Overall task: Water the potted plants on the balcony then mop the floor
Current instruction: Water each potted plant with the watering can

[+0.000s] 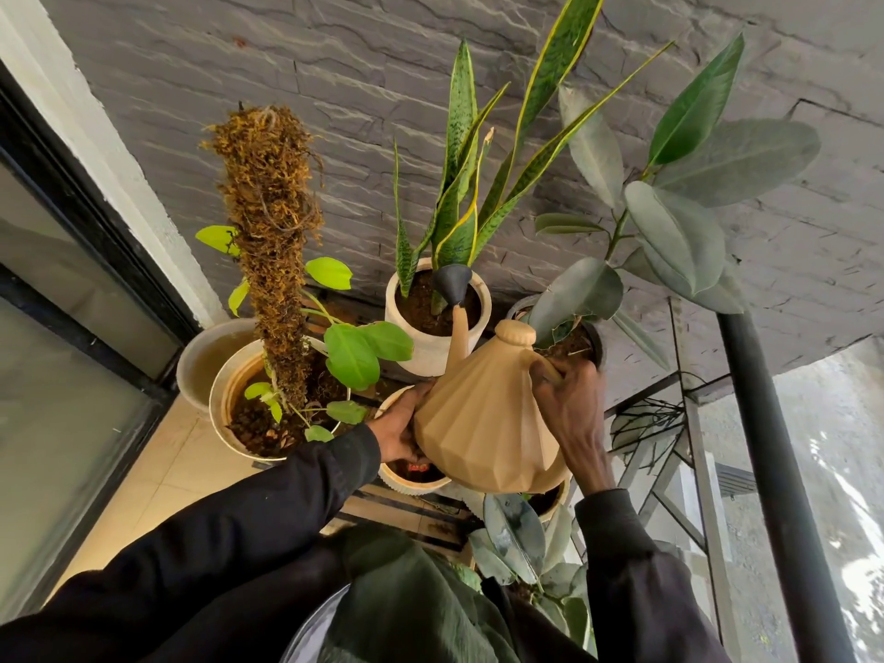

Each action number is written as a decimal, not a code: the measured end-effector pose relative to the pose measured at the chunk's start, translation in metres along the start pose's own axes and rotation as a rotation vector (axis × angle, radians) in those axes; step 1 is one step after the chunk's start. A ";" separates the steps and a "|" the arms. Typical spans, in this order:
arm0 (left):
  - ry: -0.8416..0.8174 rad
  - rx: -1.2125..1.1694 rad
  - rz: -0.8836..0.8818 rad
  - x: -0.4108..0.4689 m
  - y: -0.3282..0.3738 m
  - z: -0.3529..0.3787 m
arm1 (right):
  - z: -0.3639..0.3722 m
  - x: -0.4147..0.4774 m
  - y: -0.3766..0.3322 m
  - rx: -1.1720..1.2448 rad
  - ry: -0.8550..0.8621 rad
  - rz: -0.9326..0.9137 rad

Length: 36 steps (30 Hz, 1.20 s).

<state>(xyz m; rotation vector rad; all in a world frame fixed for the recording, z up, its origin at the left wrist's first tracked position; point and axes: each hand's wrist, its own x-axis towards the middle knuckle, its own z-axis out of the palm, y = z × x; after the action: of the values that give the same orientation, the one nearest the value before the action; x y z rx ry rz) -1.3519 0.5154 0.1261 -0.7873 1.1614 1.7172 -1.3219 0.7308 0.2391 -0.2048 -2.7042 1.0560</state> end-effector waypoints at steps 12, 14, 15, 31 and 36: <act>-0.006 0.001 -0.002 0.002 -0.004 -0.004 | 0.000 -0.006 0.008 0.025 0.021 0.017; -0.013 -0.014 -0.004 0.001 -0.005 -0.004 | -0.001 -0.006 0.008 0.020 0.034 0.020; -0.015 -0.020 -0.002 0.000 -0.006 -0.003 | -0.001 -0.007 0.008 0.019 0.039 0.021; 0.013 0.031 0.069 -0.013 -0.005 0.000 | -0.001 -0.020 0.018 0.049 0.081 0.035; 0.002 0.037 0.071 -0.016 -0.007 0.004 | -0.001 -0.022 0.021 0.051 0.084 0.027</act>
<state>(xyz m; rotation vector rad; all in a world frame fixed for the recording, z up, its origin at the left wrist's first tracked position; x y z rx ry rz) -1.3395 0.5146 0.1388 -0.7327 1.2321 1.7477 -1.2993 0.7427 0.2220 -0.2719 -2.6038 1.0974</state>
